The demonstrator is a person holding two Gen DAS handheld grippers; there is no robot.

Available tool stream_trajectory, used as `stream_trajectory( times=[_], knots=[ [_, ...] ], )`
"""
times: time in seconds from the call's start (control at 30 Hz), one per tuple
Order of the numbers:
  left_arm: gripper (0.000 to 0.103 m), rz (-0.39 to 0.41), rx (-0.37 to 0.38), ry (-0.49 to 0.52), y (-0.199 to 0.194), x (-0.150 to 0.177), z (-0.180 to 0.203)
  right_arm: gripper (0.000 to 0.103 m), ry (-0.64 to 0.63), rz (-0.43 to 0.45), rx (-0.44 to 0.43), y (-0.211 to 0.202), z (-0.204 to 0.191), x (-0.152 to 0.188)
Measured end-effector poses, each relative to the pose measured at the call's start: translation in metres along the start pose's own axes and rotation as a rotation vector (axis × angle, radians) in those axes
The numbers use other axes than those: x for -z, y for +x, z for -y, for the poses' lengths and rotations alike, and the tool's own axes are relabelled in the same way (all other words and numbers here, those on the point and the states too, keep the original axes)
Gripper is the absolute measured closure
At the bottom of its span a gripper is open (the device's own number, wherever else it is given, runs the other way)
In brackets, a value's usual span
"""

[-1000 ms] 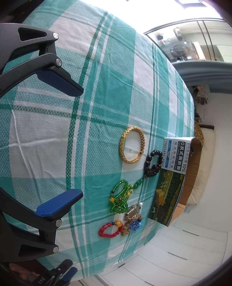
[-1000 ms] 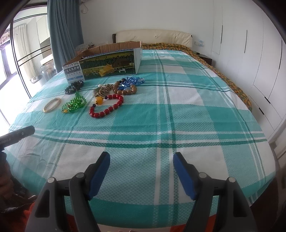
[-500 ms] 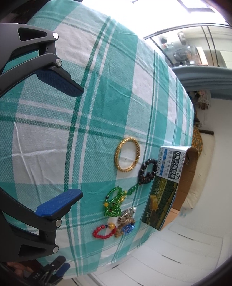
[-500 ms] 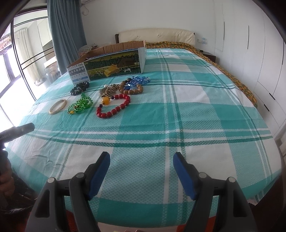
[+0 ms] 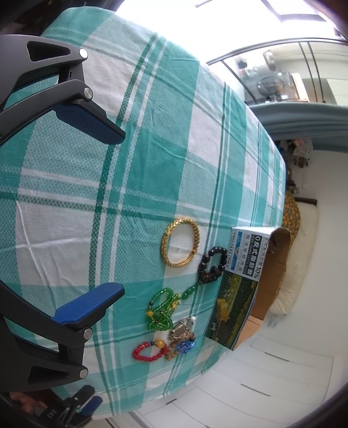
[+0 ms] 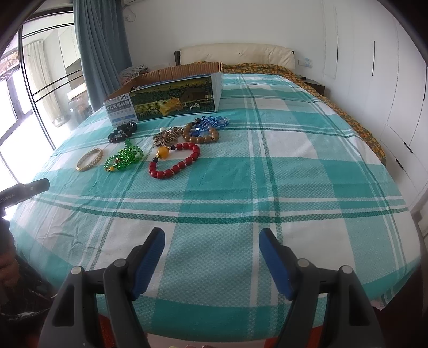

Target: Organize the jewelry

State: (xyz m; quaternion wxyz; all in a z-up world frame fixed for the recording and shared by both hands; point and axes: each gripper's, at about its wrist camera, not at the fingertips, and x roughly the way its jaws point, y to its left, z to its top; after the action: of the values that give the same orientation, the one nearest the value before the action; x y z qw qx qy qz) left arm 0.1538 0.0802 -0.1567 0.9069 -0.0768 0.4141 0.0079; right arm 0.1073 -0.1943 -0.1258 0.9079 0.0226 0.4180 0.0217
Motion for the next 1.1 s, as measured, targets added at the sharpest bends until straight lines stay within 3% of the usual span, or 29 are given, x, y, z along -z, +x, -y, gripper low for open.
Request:
stream_trajectory(
  times=[0.37,0.6,0.8,0.97,1.03,1.1],
  knots=[
    [0.0,-0.016,-0.044,-0.025,0.004,-0.01,-0.022,0.028,-0.007,0.001,-0.001,-0.001,-0.004,-0.003],
    [0.001,0.032,-0.04,-0.009,-0.002,-0.036,-0.02,0.028,-0.015,-0.002,-0.017,0.002,-0.011,-0.009],
    [0.001,0.048,-0.091,0.084,0.019,-0.064,-0.002,0.028,-0.016,0.024,-0.052,0.006,-0.019,-0.038],
    [0.001,-0.018,-0.134,0.117,0.062,-0.075,0.003,0.029,-0.017,0.002,-0.115,0.032,-0.034,-0.075],
    [0.001,-0.039,-0.15,0.143,0.076,-0.075,0.006,0.036,-0.004,-0.026,-0.141,0.05,-0.042,-0.084],
    [0.001,-0.06,-0.172,0.171,0.088,-0.075,0.009,0.054,0.016,-0.067,-0.173,0.071,-0.049,-0.092]
  ],
)
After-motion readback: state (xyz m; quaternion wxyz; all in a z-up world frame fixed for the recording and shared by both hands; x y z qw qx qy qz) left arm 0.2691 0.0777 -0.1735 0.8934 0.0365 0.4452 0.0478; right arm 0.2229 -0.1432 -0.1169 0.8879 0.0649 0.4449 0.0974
